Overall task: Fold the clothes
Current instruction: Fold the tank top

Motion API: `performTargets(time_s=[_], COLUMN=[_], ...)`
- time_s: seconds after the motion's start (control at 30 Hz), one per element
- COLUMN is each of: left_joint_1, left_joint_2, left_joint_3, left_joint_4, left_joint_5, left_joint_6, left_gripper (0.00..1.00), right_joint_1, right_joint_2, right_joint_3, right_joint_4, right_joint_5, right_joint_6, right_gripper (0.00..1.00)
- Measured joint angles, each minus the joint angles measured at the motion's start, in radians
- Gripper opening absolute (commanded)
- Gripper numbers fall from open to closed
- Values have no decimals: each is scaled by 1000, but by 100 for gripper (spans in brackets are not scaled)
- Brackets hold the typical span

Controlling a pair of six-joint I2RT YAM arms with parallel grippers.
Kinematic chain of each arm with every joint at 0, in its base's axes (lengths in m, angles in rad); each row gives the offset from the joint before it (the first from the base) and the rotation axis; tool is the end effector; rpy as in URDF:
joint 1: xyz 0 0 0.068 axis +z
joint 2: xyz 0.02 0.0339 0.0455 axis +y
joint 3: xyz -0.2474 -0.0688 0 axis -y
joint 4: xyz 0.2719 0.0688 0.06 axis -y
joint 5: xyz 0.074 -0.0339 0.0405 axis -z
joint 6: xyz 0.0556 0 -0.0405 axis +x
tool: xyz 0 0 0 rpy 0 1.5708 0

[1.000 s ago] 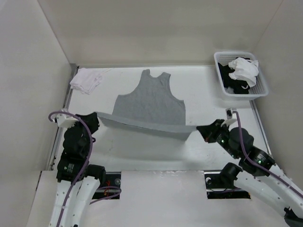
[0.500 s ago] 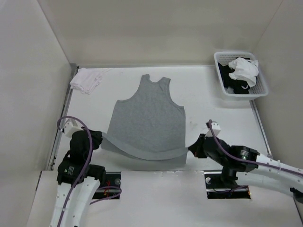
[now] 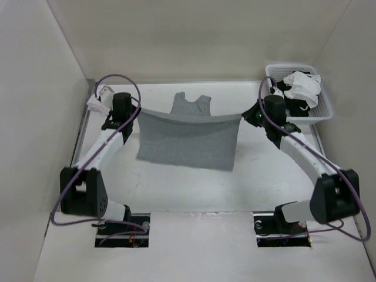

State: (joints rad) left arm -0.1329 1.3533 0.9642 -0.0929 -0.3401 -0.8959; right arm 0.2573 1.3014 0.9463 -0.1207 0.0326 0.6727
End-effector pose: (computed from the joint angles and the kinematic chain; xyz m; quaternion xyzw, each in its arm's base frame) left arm 0.3523 -0.0284 0.2488 -0.3952 0.7499 -0.1251 0.5156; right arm 0.3342 0.0861 0.2543 0.1843 0.8336 0.2210 0.4715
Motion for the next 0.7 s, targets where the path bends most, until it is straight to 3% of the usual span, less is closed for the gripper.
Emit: performTargets(time_s=[0.23, 0.33, 0.43, 0.57, 0.7], left_joint_1=[30, 37, 41, 42, 27], left_joint_2=[416, 570, 691, 736, 597], left_joint_3=[372, 514, 601, 597, 416], left_joint_4=[113, 126, 132, 126, 188], left_joint_5=[6, 23, 37, 65, 73], left_joint_6=[30, 39, 49, 61, 82], left_gripper=[4, 13, 31, 32, 32], right_joint_1=[-92, -105, -108, -106, -92], right_joint_2=[395, 561, 711, 785, 714], right_joint_3=[353, 520, 651, 672, 567], right_joint_4=[90, 96, 98, 87, 100], right_joint_5=[-93, -112, -115, -99, -63], right_joint_6=[-29, -37, -36, -20, -23], right_gripper=[0, 3, 24, 48, 56])
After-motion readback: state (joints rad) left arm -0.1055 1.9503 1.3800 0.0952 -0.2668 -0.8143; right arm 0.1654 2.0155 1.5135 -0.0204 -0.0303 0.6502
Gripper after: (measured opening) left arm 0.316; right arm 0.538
